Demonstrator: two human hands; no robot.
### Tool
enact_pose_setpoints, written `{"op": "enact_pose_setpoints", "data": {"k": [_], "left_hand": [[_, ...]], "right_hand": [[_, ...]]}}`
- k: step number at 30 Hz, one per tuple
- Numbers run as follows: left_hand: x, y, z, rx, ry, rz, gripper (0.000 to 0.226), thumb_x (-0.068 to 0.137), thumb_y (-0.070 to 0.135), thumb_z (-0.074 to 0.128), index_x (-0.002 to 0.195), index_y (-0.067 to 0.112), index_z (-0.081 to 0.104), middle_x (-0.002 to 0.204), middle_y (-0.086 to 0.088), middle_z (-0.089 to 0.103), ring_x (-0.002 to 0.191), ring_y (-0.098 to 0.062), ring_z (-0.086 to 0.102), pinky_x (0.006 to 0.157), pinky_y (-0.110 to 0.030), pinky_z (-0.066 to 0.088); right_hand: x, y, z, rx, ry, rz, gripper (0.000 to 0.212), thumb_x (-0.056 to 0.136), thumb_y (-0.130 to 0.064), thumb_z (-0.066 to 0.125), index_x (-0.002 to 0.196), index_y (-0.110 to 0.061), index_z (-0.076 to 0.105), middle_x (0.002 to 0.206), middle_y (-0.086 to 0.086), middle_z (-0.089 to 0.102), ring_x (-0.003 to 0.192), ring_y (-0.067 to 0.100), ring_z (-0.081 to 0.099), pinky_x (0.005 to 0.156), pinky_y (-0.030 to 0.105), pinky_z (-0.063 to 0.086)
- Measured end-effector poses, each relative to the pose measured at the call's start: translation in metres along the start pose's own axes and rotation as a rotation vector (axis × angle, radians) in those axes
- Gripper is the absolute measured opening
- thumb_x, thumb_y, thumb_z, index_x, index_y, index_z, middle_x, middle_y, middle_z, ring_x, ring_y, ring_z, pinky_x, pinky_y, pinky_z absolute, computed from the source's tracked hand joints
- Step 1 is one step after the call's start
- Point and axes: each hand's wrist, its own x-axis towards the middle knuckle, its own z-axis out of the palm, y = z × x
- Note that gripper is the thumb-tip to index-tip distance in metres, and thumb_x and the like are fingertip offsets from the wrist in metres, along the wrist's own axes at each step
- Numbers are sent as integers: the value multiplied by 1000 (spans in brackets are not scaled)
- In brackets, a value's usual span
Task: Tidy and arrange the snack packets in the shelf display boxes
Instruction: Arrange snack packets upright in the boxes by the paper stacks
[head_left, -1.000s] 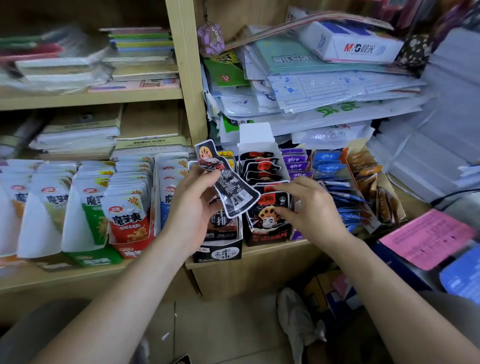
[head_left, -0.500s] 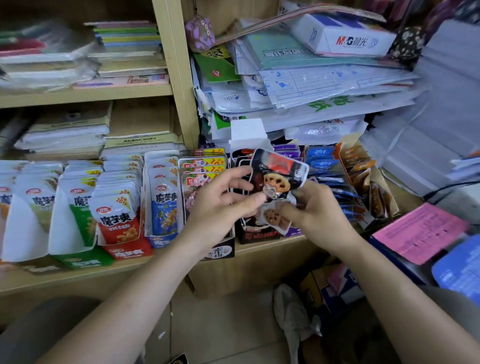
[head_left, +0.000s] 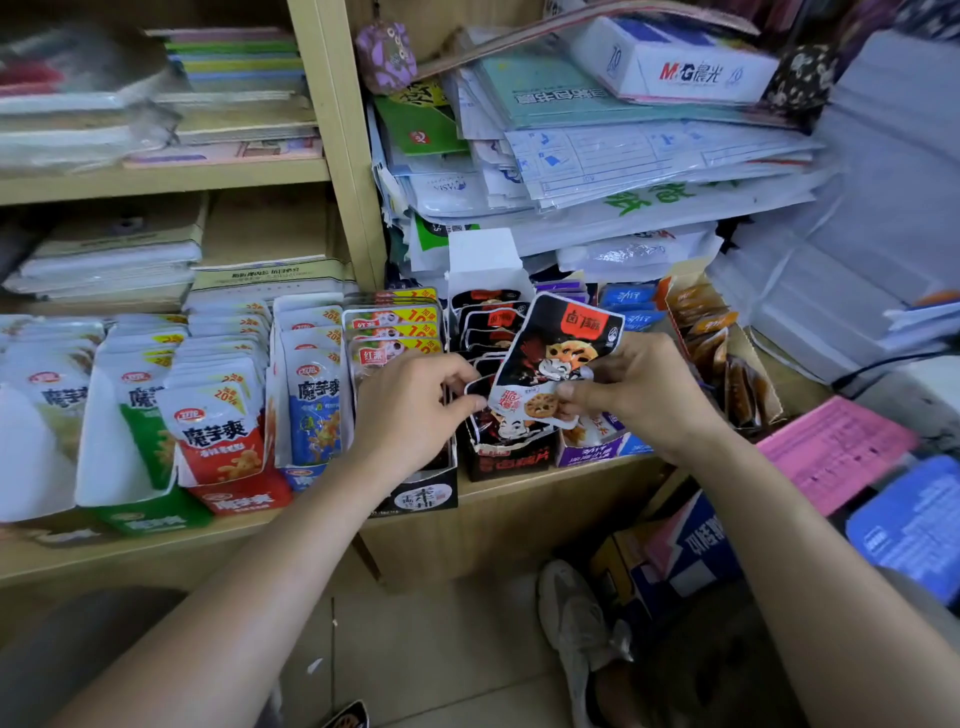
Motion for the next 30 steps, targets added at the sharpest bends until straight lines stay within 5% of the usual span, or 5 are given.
{"op": "enact_pose_setpoints", "data": {"k": [10,17,20,25,30], "left_hand": [[12,-10,2,-396,23,-196,17,80,14,85,89,25,76,78,11,71,66,1,60,63,-14,48],[13,-12,-16,-526,-83,-172,34,86,4,75,98,35,72,90,11,73,84,-2,68,80,-19,55],[8,-10,-21,-525,-159,-116,33,90,10,71,112,34,71,100,14,72,94,0,65,82,-14,51],[4,-6,-14,-456,-112,-46,22,97,18,66,114,31,72,94,22,69,86,7,61,71,-6,42],[6,-3,-14,-569,-129,-81,23,99,21,62,113,37,70,96,26,70,95,2,63,80,-13,47]], "right_hand": [[-1,-12,18,527,32,211,33,87,-22,69,54,-25,65,57,2,45,83,38,52,86,41,60],[-7,-3,32,386,-8,255,15,94,-16,68,82,-11,75,99,10,76,108,27,70,94,49,57],[-7,-7,23,261,-46,238,33,95,-15,66,66,-25,74,74,-6,74,81,6,72,91,46,57],[-10,2,10,71,-71,141,12,89,-21,75,95,-11,76,92,8,77,93,18,73,84,38,57],[-8,17,23,-358,-35,148,19,75,-34,87,91,-28,78,80,-14,75,77,-2,68,72,25,55]]}}
